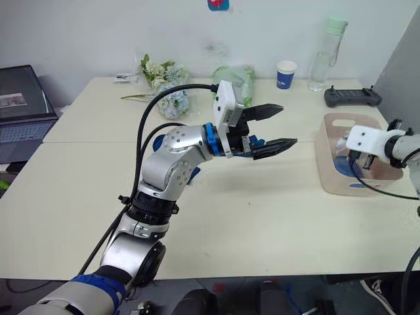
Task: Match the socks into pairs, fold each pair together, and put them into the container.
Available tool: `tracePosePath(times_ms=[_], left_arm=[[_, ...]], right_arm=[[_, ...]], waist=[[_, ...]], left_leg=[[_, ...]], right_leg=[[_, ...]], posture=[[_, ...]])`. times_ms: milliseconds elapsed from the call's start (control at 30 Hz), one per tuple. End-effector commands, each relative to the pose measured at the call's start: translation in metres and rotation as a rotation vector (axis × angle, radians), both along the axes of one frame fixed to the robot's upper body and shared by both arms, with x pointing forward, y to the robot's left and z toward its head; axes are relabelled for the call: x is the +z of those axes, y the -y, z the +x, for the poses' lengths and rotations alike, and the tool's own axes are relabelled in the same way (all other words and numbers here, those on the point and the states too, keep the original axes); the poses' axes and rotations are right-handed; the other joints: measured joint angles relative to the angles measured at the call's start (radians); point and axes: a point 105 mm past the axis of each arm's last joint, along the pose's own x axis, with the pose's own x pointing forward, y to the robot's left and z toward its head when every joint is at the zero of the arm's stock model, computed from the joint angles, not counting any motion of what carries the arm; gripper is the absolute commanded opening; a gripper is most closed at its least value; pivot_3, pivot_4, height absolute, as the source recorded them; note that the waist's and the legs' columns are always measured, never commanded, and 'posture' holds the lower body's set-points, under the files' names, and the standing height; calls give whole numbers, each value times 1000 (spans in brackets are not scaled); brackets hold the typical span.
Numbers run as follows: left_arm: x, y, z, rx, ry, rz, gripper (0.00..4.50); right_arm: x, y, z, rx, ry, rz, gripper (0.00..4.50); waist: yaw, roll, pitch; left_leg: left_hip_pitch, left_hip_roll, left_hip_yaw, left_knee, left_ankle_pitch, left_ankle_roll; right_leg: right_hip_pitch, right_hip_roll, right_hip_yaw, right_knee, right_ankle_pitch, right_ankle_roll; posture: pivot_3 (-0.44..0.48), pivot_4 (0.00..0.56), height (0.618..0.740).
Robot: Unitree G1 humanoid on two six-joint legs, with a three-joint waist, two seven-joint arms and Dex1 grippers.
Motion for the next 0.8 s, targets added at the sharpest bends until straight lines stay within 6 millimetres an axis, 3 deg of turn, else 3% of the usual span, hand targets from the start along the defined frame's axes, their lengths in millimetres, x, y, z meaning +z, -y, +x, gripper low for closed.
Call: tracePosePath(times_ms=[33,133,267,300,533,667,800], left_arm=[[4,-2,-10,-15,35,0,4436],[2,-5,-12,-14,23,-1,4436],[0,-7,-12,-16,16,6,4436],[0,-8,-11,-14,18,9,4500],[5,-11,-3,-6,34,13,4500],[5,-12,1,-4,39,19,4500],[5,-12,2,-4,43,20,4500]], right_arm=[[5,8,-3,-5,-26,-23,0],[-2,7,-7,11,-83,-9,0],[3,2,-9,32,-111,31,0],[5,0,-10,39,-126,41,683],[24,-15,-25,75,-240,197,2979],[50,-26,-36,90,-284,315,4303],[85,-33,-38,92,-231,433,4454]], waist=[[1,0,0],[1,0,0],[1,0,0],[1,0,0],[1,0,0],[2,0,0],[2,0,0]], left_leg=[[0,0,0,0,0,0],[0,0,0,0,0,0],[0,0,0,0,0,0],[0,0,0,0,0,0],[0,0,0,1,0,0],[0,0,0,0,0,0],[0,0,-1,0,0,0]], right_leg=[[0,0,0,0,0,0],[0,0,0,-1,0,0],[0,0,0,0,0,0],[0,0,0,0,0,0],[0,0,0,1,0,0],[0,0,0,0,0,0],[0,0,-1,1,0,0]], posture=[[0,150,740],[0,150,740],[0,150,740],[0,150,740],[0,150,740],[0,150,740],[0,150,740]])
